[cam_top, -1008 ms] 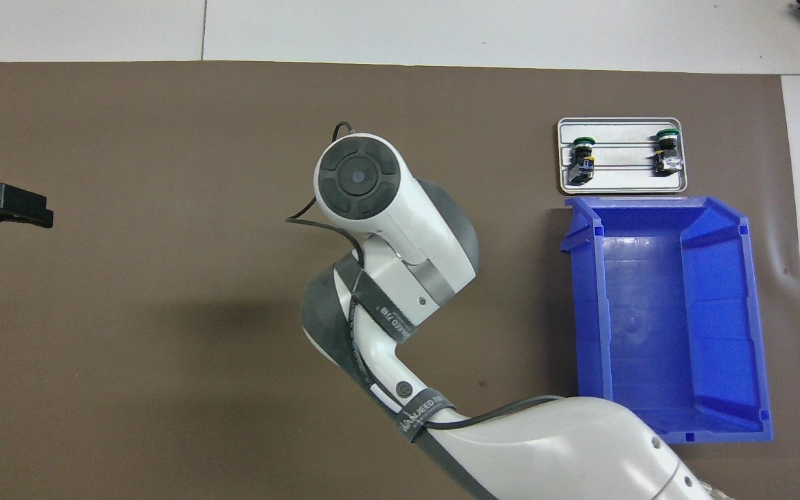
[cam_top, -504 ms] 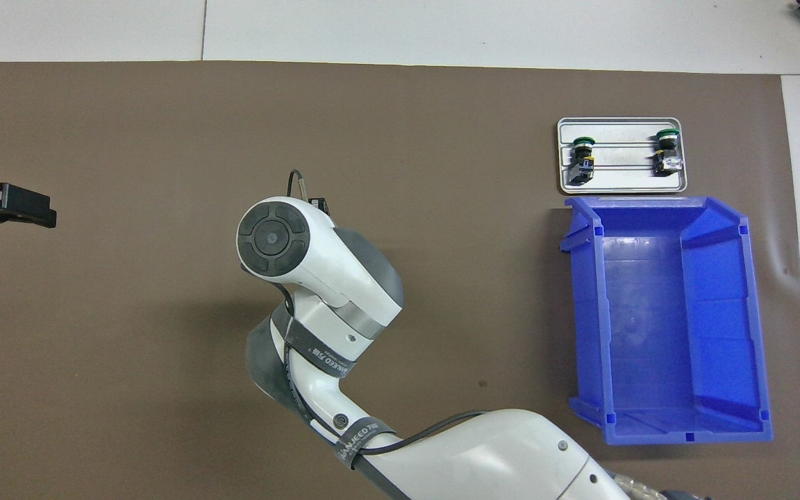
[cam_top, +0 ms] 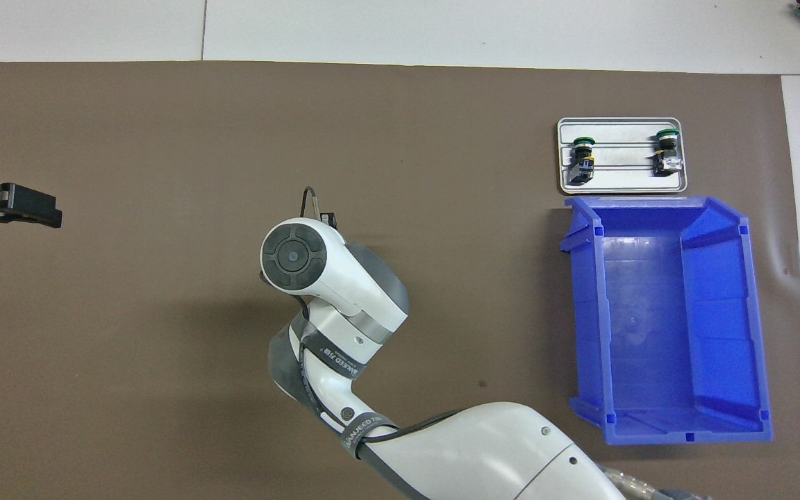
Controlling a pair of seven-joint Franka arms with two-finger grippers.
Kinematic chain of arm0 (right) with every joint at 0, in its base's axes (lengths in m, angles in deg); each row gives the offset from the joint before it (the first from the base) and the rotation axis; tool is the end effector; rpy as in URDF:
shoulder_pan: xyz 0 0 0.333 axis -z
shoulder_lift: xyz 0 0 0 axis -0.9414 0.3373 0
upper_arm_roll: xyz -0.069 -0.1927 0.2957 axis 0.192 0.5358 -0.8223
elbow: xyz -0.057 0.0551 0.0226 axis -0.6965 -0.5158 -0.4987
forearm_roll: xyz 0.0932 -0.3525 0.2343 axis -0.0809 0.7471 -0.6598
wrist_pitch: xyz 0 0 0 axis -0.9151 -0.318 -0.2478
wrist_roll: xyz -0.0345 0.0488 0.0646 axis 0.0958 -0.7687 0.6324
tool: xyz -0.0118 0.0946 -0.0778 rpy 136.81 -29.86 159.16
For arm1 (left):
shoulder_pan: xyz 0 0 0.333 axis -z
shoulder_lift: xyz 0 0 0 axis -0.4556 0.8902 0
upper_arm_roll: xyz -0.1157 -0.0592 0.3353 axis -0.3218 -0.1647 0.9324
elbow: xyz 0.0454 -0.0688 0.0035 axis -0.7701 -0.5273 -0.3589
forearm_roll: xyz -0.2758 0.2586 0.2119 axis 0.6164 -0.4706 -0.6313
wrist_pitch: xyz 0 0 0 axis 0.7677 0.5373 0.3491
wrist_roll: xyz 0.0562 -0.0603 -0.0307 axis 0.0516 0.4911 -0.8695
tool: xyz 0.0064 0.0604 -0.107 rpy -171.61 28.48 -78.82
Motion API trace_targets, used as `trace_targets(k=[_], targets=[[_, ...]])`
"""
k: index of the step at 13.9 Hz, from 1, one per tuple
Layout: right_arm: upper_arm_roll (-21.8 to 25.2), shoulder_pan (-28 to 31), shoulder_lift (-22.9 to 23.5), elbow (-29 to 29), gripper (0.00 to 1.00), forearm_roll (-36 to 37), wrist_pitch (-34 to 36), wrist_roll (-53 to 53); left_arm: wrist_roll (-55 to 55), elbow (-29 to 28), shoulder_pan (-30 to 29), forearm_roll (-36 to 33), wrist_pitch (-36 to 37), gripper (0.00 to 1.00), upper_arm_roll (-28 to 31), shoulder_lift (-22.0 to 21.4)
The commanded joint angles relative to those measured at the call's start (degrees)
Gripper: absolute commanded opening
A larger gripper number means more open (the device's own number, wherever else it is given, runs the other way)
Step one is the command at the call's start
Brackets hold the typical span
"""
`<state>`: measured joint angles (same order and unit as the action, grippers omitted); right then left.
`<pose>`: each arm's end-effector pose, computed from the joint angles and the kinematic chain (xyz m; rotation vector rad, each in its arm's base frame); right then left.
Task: Place and press button with both arms
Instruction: 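Carry the button with the right gripper to the table middle and set it down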
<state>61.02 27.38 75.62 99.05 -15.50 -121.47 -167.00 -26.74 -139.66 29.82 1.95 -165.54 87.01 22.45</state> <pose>0.5978 0.5498 0.3105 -2.1664 2.1332 -0.1544 0.6100 0.0091 0.6043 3.1228 -0.0537 -0.0016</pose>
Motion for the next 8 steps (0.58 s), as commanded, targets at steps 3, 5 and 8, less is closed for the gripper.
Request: trace_targets(k=[3,5,8], targets=[[-0.5,1.4,-3.3,4.3,0.94,-2.2,-0.4,-0.8,-1.1,-1.7,1.1,-1.0,-0.7,1.00,0.0,-1.5],[-0.5,1.7,-3.5,3.9,0.97,-2.8,-0.3,-0.6,-0.8,-1.7,2.0,-1.0,-0.8,1.00,-0.2,-1.6],[-0.6,5.4,-7.7,4.9,0.98,-3.5,-0.2,2.6,-0.4,-1.7,2.7,-1.0,-0.8,1.00,-0.3,-1.5]])
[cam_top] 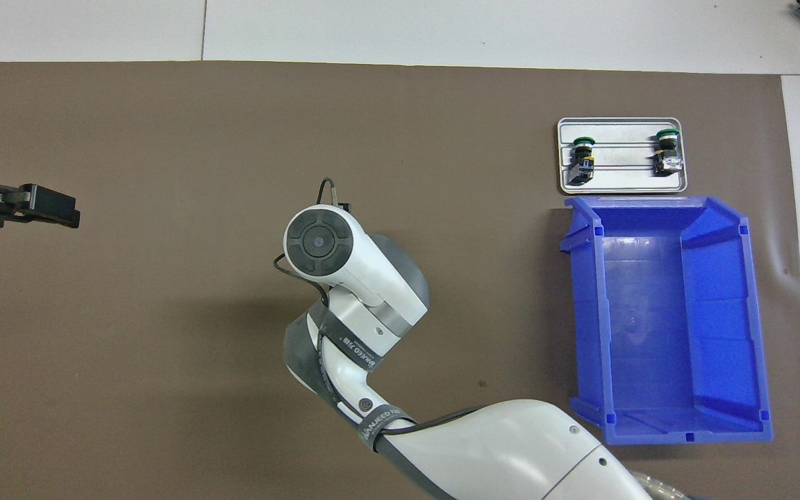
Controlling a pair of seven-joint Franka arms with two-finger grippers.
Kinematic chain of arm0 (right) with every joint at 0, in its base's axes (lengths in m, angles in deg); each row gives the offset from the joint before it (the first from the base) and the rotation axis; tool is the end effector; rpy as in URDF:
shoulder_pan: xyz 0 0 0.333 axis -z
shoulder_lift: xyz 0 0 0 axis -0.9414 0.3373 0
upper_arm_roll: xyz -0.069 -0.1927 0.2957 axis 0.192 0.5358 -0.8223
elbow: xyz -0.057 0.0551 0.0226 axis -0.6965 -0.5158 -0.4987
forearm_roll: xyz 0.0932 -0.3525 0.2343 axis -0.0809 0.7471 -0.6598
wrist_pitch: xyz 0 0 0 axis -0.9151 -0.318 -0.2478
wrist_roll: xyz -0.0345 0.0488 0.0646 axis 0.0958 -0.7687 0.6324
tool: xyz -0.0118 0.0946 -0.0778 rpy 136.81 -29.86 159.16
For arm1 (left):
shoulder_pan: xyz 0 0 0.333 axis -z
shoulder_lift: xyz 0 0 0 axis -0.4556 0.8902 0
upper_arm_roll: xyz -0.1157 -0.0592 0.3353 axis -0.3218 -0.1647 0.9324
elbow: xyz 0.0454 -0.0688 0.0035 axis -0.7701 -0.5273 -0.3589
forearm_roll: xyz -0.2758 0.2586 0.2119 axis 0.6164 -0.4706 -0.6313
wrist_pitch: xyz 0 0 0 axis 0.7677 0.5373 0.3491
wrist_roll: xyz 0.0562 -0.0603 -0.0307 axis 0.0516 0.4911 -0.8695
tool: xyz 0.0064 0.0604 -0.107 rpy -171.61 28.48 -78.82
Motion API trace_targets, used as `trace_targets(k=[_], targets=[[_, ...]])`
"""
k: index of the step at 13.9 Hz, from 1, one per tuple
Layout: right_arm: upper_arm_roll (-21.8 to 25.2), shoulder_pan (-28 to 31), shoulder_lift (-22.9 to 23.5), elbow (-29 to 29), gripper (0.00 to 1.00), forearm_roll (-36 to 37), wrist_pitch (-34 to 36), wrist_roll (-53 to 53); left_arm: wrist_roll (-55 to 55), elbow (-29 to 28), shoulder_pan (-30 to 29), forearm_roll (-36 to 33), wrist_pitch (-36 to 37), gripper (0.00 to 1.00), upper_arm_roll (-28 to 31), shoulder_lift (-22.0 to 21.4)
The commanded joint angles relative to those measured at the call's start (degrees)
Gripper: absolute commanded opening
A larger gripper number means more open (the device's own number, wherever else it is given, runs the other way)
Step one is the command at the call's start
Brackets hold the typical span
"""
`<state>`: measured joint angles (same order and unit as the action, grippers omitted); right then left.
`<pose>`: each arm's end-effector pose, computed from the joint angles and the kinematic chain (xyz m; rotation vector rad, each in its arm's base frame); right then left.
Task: Place and press button with both arms
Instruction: 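Carry the button with the right gripper to the table middle and set it down, then withdraw the right gripper toward the bin while the left gripper reaches the button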
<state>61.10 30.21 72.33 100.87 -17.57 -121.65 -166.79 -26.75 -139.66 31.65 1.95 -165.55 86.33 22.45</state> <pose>0.6184 0.5161 0.3406 -2.0773 2.1851 -0.1141 0.6098 -0.0175 0.6043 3.1207 -0.1218 -0.0020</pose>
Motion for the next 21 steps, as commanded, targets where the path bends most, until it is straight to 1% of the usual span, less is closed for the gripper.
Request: trace_targets(k=[1,2,4,6,7,9,10,12,13,14,15,16,18,21], targets=[[-0.7,3.9,-5.9,3.6,0.98,-1.5,0.1,4.1,-0.3,-1.7,1.0,-0.8,-0.8,1.00,0.3,-1.5],[-0.8,5.3,-7.6,4.8,0.98,-1.5,0.0,5.1,-0.3,-1.7,1.0,-0.7,-0.8,1.00,0.3,-1.6],[-0.8,7.6,-11.3,7.1,0.98,-1.7,0.0,10.7,0.4,-1.7,1.7,-0.6,-1.0,1.00,0.3,-1.6],[-0.8,10.9,-14.5,8.7,0.98,-4.5,0.2,16.1,2.3,-1.7,2.1,-0.4,-1.6,1.00,0.2,-1.4],[-0.8,12.3,-16.1,9.8,0.98,-5.9,0.5,19.8,4.1,-1.7,3.4,-0.4,-2.2,1.00,0.3,-1.3],[-0.7,14.3,-18.8,11.5,0.98,-6.1,2.4,25.3,6.9,-2.5,6.0,-0.2,-4.0,1.00,0.2,-0.9],[-0.6,15.1,-19.7,11.6,0.98,-6.1,3.7,28.4,8.2,-3.2,7.8,0.0,-5.5,1.00,0.2,-0.6],[-0.6,16.7,-21.3,11.6,0.98,-6.1,6.0,35.3,13.4,-5.5,10.4,3.3,-9.2,0.99,0.2,-0.5],[-0.6,18.1,-22.3,11.6,0.98,-6.1,7.3,38.1,17.0,-7.9,12.0,4.7,-12.3,0.99,0.2,-0.5],[-0.6,19.3,-23.6,11.8,0.98,-6.1,8.6,41.5,21.9,-10.8,13.8,5.0,-17.1,0.99,0.2,-0.6],[-0.7,20.5,-25.2,12.5,0.98,-6.1,9.6,45.9,26.1,-13.2,15.6,6.2,-21.3,0.99,0.2,-0.6],[-0.7,21.7,-27.2,13.9,0.98,-6.1,10.4,51.4,29.5,-15.1,17.1,6.7,-23.5,0.99,0.2,-0.6],[-0.7,24.2,-30.2,15.9,1.00,-6.1,11.8,62.3,35.3,-15.8,20.1,6.8,-23.7,0.99,0.2,0.0],[-0.7,29.0,-32.4,16.0,1.00,-6.1,17.5,79.9,41.1,-16.5,24.7,6.9,-24.9,0.99,0.2,2.2]])
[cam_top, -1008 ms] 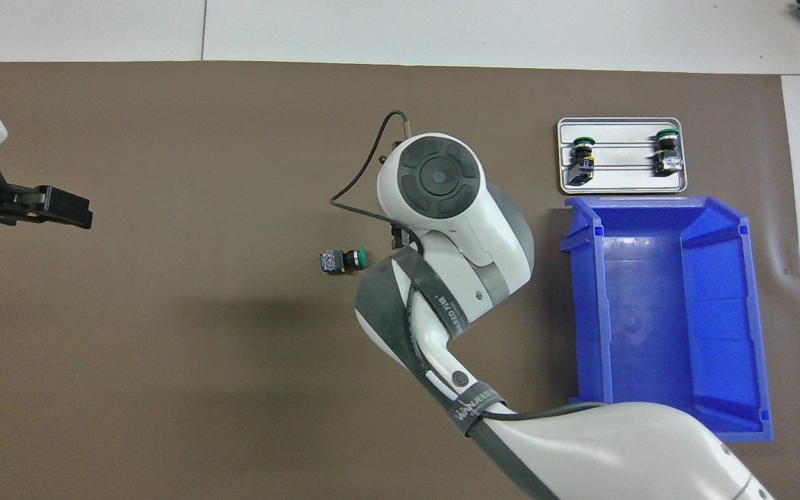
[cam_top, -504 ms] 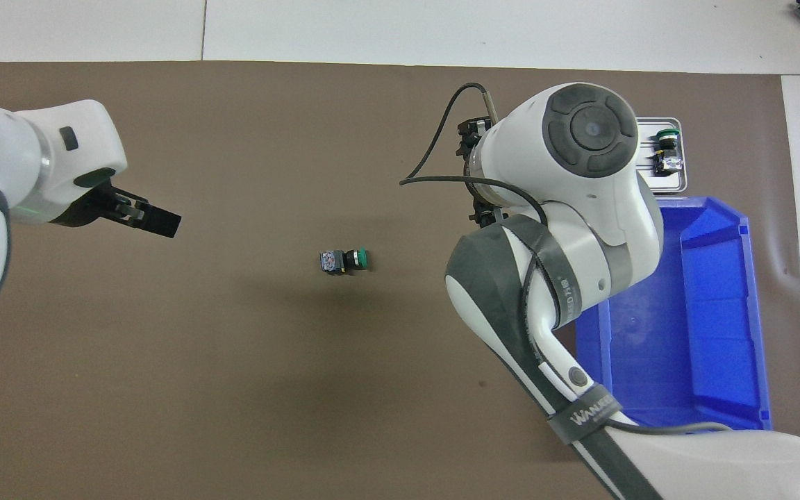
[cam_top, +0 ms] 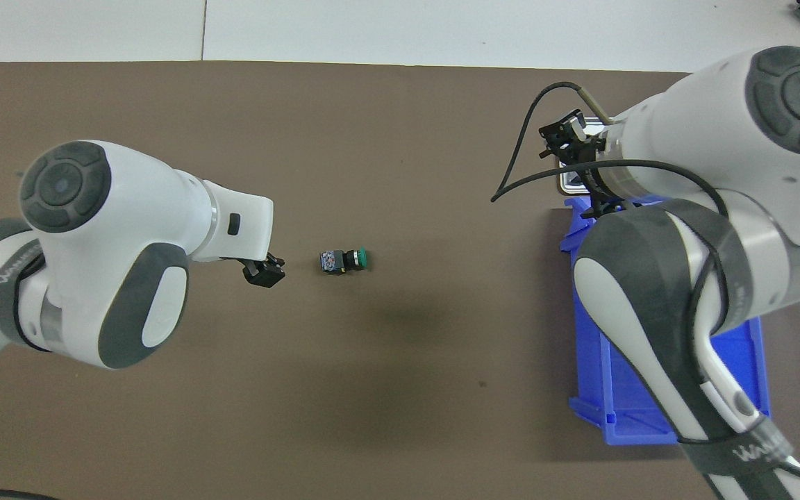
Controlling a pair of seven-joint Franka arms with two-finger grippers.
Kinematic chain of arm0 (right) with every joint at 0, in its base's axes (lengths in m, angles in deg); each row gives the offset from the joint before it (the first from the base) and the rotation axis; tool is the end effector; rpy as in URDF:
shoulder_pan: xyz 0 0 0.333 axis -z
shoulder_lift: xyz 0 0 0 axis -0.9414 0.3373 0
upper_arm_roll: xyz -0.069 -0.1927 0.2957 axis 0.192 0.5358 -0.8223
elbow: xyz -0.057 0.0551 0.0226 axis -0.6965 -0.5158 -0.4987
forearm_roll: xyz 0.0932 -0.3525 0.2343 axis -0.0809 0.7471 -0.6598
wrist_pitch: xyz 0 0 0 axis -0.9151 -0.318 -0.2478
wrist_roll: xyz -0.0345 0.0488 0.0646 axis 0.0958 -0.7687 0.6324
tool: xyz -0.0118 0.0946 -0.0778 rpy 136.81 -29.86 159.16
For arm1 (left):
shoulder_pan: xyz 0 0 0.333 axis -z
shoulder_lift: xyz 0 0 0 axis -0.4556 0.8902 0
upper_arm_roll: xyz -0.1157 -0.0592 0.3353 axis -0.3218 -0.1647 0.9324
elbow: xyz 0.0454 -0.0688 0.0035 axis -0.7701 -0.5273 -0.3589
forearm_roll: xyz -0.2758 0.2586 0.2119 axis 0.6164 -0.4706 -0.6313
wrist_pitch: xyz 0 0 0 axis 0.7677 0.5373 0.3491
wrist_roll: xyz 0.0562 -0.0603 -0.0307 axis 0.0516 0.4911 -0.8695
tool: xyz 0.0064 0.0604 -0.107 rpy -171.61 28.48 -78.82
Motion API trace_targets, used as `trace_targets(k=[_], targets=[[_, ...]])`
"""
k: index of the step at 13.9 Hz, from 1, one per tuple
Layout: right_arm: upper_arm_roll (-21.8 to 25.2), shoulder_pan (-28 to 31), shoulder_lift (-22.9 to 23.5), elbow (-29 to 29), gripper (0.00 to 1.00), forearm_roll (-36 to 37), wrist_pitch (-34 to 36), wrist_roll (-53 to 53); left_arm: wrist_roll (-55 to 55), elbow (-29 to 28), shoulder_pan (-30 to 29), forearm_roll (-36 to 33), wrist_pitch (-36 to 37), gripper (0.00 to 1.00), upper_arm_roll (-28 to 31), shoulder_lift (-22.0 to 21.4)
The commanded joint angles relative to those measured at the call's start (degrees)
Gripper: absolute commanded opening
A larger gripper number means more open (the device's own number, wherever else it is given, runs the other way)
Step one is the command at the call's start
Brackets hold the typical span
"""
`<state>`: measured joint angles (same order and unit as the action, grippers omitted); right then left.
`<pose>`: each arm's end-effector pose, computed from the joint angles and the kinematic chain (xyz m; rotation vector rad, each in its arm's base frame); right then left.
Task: Place and press button with both arms
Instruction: 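Withdraw the right gripper toward the bin while the left gripper reaches the button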
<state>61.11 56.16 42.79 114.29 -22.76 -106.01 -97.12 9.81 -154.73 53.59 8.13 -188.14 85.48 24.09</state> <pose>0.6489 0.1651 0.5718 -2.7406 1.3269 -0.1513 0.5665 -0.2641 0.4860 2.6209 -1.5366 0.1756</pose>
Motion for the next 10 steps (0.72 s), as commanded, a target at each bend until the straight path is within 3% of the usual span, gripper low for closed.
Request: trace_targets(k=[1,5,8,10], targets=[[-0.6,4.4,-3.6,2.5,1.00,-0.9,3.9,17.5,6.2,-2.1,3.1,0.7,-2.6,0.99,1.1,0.5],[-0.5,9.1,-6.2,2.5,1.00,-0.9,11.7,41.3,12.6,-6.3,4.4,0.7,-8.1,0.99,1.1,1.0],[-0.4,12.6,-7.0,2.7,1.00,-0.5,14.3,57.5,13.2,-6.6,6.3,0.7,-14.7,0.99,1.0,6.9],[-0.3,13.7,-7.3,3.3,1.00,0.2,14.4,59.9,13.2,-6.3,7.1,0.7,-15.9,0.99,1.0,8.4]])
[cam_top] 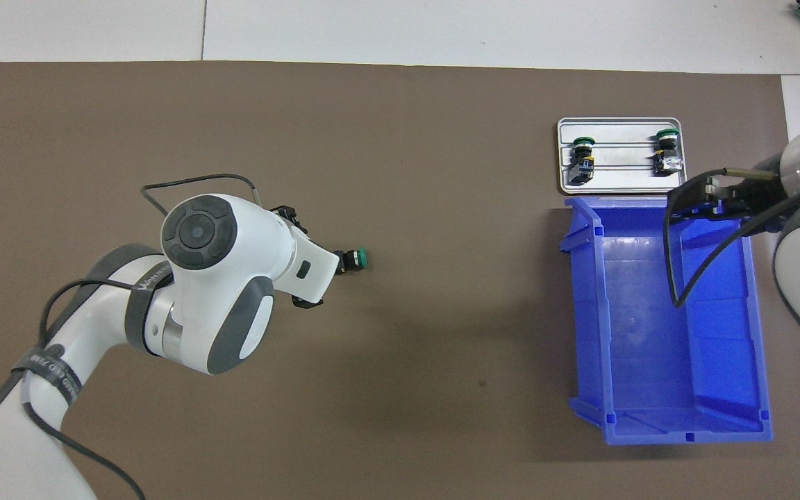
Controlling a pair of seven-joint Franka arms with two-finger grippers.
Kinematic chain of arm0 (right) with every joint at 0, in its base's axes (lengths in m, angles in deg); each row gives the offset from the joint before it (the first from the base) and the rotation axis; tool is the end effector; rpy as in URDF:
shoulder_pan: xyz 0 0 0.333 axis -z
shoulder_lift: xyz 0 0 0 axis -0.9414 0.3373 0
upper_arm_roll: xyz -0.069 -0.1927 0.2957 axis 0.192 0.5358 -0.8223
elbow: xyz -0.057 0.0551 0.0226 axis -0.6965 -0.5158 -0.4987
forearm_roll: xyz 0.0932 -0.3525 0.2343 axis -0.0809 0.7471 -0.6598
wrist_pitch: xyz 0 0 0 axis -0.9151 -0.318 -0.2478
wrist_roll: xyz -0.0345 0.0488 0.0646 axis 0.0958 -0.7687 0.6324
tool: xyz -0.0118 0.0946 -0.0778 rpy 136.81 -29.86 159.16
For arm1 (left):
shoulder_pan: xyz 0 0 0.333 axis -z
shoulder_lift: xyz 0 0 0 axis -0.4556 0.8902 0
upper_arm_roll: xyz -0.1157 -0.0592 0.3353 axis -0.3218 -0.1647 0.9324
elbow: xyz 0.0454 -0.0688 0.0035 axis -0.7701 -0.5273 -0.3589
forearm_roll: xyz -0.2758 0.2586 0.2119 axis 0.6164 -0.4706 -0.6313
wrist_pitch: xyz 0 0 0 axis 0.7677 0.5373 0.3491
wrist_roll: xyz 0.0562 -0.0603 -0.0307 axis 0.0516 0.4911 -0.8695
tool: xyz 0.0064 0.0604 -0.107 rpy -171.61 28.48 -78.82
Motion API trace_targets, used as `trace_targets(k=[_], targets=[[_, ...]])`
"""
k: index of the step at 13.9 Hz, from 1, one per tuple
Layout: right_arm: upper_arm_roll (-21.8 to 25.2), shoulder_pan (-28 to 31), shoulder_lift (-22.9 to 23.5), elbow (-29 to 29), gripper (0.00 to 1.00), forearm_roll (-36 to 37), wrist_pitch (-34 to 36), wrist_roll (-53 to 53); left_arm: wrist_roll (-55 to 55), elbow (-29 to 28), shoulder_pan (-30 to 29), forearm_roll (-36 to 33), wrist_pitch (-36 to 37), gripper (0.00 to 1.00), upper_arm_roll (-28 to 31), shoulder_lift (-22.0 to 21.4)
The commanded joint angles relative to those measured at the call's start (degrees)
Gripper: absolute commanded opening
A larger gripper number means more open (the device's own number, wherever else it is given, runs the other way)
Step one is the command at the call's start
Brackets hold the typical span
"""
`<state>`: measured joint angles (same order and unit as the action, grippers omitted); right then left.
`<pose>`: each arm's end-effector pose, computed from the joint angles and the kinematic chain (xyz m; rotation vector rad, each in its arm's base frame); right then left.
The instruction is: Place and press button with both arms
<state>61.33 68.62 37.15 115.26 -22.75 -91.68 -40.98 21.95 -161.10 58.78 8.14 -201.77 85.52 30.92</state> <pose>0.6131 0.0174 0.6026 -3.1294 0.2225 0.0522 0.5518 -0.3157 0.3775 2.4054 -1.9015 0.1916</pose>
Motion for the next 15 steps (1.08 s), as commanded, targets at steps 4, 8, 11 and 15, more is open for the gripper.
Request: trace_targets(k=[4,8,11,15], targets=[[-0.4,1.4,-2.8,4.9,1.00,1.0,-1.0,3.5,0.2,2.0,4.6,0.8,-4.2,0.99,1.1,6.8],[-0.6,0.3,-3.8,4.9,1.00,1.3,0.1,3.6,-0.5,2.2,5.2,1.1,-5.7,0.99,1.1,7.1],[-0.6,0.5,-4.7,4.9,1.00,3.1,0.3,3.9,-2.7,2.2,5.4,1.1,-8.8,0.99,1.0,8.5],[-0.5,1.2,-4.7,4.8,1.00,2.9,-0.6,3.5,-3.4,2.2,6.2,1.1,-9.5,0.99,1.1,9.9]])
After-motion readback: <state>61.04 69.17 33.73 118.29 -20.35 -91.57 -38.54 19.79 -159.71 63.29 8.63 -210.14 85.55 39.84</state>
